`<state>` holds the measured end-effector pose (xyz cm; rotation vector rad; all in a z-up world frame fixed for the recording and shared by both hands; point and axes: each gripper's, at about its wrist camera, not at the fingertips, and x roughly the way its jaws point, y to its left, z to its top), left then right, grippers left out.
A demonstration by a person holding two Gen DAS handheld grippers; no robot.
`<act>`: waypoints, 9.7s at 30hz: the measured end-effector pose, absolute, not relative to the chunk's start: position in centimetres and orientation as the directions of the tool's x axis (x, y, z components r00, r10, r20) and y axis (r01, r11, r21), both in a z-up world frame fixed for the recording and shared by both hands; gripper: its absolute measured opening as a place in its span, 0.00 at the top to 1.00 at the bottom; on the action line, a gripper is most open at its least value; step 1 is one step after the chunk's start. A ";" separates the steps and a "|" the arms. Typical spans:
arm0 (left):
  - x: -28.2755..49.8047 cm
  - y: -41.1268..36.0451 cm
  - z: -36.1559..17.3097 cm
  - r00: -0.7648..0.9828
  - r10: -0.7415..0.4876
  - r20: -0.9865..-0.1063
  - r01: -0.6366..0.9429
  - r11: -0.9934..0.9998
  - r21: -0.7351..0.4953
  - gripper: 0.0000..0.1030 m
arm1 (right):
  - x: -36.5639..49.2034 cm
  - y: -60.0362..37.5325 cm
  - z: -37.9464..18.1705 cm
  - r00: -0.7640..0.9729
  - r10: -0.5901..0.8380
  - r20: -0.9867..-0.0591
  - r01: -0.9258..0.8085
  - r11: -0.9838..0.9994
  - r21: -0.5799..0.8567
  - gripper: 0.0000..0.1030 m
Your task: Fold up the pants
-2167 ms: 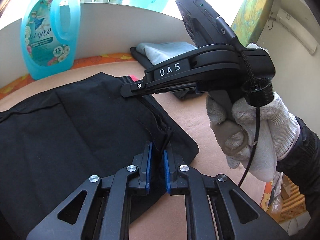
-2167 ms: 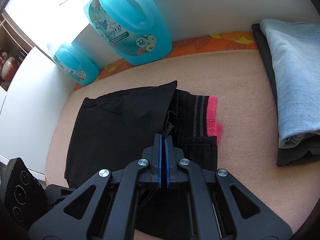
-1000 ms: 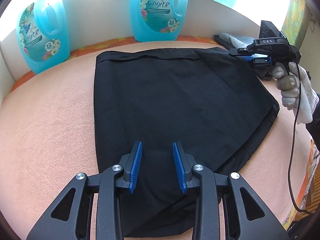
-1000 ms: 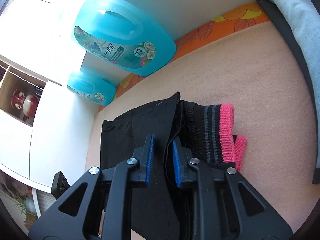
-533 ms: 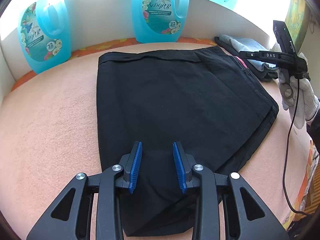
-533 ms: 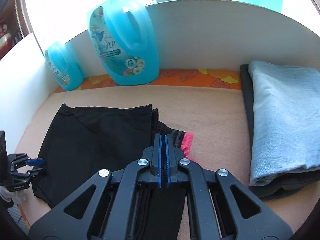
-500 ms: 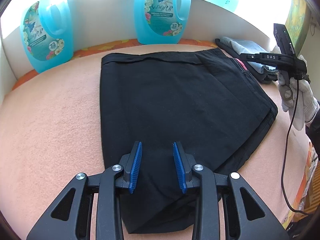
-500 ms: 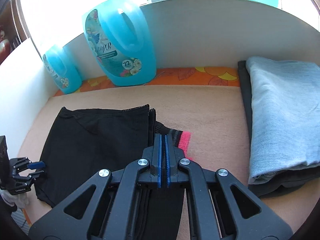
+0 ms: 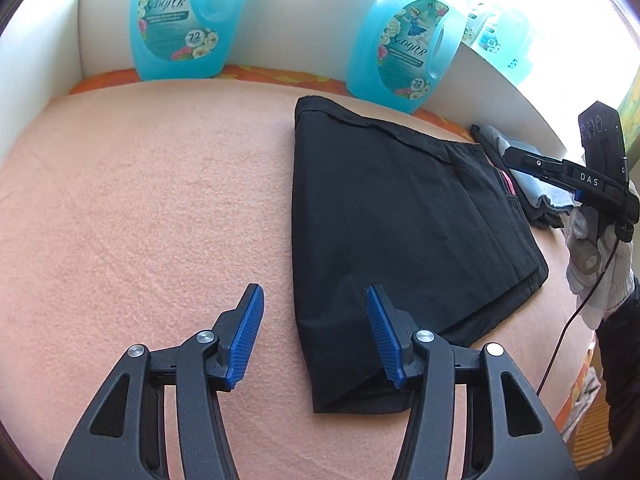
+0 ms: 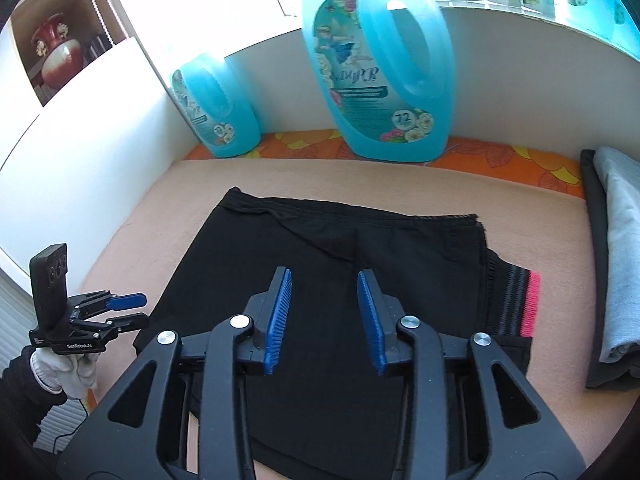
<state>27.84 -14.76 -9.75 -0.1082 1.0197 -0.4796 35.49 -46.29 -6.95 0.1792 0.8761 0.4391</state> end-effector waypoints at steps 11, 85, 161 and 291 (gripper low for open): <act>27.5 -14.7 -10.5 0.429 -0.484 -0.763 0.333 0.870 -0.364 0.49 | 40.6 -32.6 -8.0 0.326 0.505 -0.799 -0.377 0.845 0.380 0.63; 21.9 -33.7 -1.2 0.377 -0.750 -0.544 0.704 0.614 -0.358 0.90 | 34.8 -50.7 0.3 0.564 0.424 -0.708 -0.145 0.895 0.421 0.97; 35.2 -33.8 -11.3 0.282 -0.588 -0.758 0.548 0.747 -0.376 0.55 | 32.5 -61.4 -15.4 0.514 0.413 -0.752 -0.043 0.888 0.458 0.43; 44.8 -62.0 -6.5 0.359 -0.599 -0.716 0.691 0.686 -0.227 0.61 | 34.4 -85.7 -6.3 0.651 -0.212 -0.729 0.378 0.923 0.069 0.71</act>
